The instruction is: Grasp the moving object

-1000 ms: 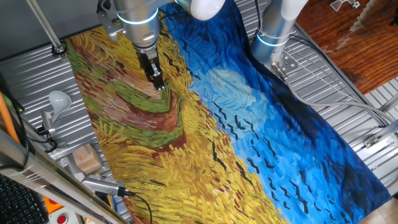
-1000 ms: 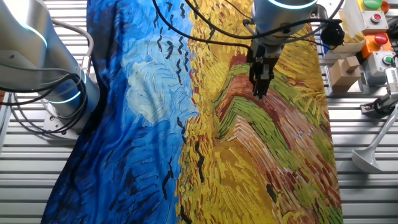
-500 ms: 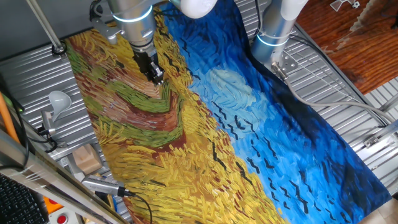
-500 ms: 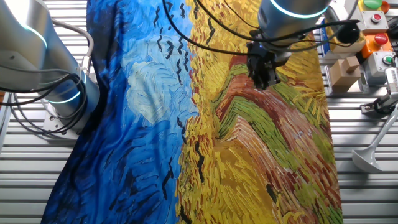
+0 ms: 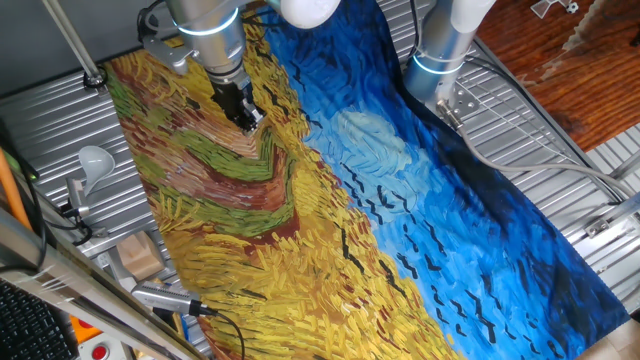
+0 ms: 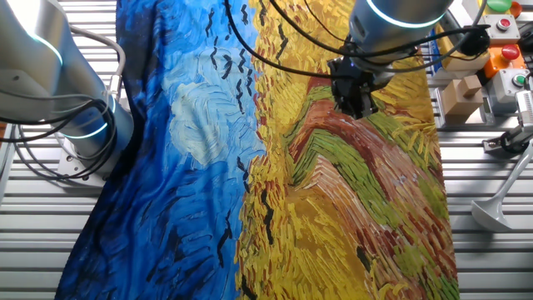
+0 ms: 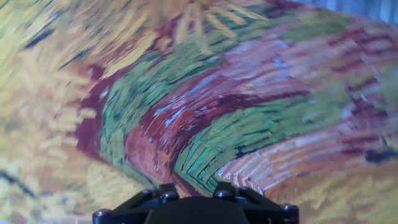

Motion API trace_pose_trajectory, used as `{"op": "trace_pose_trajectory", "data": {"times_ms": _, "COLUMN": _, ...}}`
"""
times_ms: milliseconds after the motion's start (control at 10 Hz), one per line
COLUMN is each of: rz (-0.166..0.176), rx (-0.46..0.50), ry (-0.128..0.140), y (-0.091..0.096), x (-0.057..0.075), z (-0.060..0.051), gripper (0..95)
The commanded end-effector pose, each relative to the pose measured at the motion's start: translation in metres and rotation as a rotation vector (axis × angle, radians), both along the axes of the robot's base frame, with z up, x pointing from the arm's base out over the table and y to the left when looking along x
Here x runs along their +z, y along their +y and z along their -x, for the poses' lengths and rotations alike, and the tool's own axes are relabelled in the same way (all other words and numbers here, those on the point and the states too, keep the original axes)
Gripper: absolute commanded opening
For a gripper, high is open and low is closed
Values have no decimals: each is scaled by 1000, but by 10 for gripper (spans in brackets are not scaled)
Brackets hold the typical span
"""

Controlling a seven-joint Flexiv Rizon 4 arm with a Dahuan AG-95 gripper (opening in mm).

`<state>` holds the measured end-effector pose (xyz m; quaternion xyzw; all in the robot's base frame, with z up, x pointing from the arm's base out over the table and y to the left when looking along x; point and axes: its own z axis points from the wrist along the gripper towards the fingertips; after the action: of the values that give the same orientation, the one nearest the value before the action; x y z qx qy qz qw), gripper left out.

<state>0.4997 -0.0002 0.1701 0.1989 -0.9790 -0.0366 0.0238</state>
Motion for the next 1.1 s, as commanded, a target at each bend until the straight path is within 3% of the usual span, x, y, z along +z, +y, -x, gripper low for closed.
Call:
{"op": "trace_pose_trajectory", "data": {"times_ms": 100, "rz": 1, "rx": -1, "ry": 1, "y": 0, "x": 0, "z": 0, "gripper": 0}}
{"op": "trace_pose_trajectory", "data": {"times_ms": 700, "rz": 7, "rx": 4, "ry": 3, "y": 0, "x": -1, "z": 0, "gripper": 0}}
{"op": "trace_pose_trajectory", "data": {"times_ms": 1100, "rz": 9, "rx": 38, "ry": -6, "y": -7, "x": -10, "z": -4, "gripper": 0}}
